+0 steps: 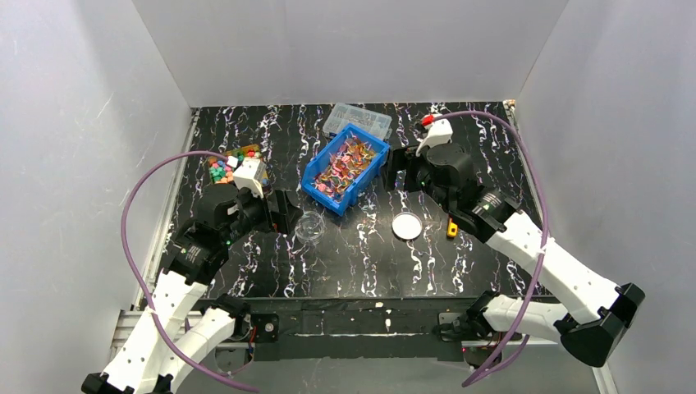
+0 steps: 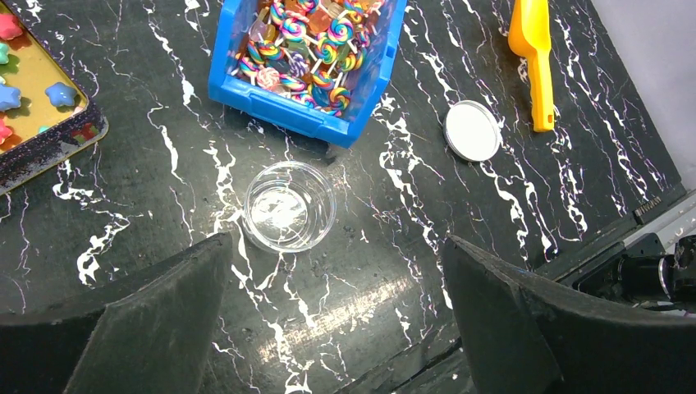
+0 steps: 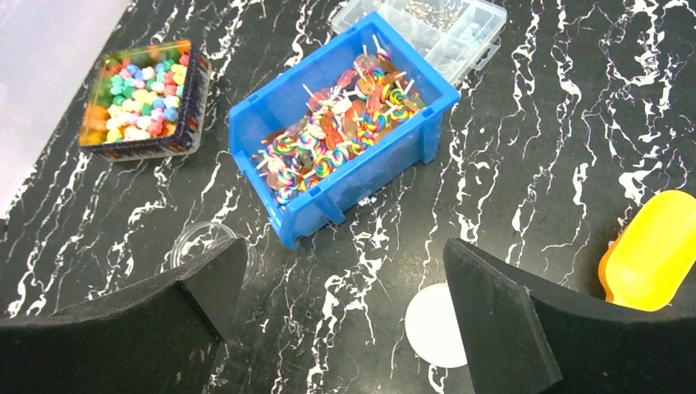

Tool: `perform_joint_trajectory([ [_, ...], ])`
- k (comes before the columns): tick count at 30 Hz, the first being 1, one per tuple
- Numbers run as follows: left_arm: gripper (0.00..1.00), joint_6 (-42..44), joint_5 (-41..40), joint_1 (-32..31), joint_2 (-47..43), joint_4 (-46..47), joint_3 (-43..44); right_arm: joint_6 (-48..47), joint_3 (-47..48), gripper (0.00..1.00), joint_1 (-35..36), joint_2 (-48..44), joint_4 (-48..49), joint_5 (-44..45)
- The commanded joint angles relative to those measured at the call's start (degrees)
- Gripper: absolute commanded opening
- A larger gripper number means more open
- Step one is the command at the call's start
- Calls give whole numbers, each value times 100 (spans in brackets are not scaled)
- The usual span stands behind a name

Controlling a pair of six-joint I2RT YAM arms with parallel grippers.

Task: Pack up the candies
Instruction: Move the storage box to the center of the board.

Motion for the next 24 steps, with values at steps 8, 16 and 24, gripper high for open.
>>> perform_joint_trajectory([
  [8, 99, 68, -189, -10, -37, -173, 84, -32, 345, 100, 29, 450, -102, 187],
  [16, 99, 33, -568, -13, -64, -278, 107, 37, 711, 100, 36, 1058, -337, 242],
  [24, 99, 4, -1261, -7, -16, -515, 177, 232, 1415, 100, 193, 2016, -798, 561],
])
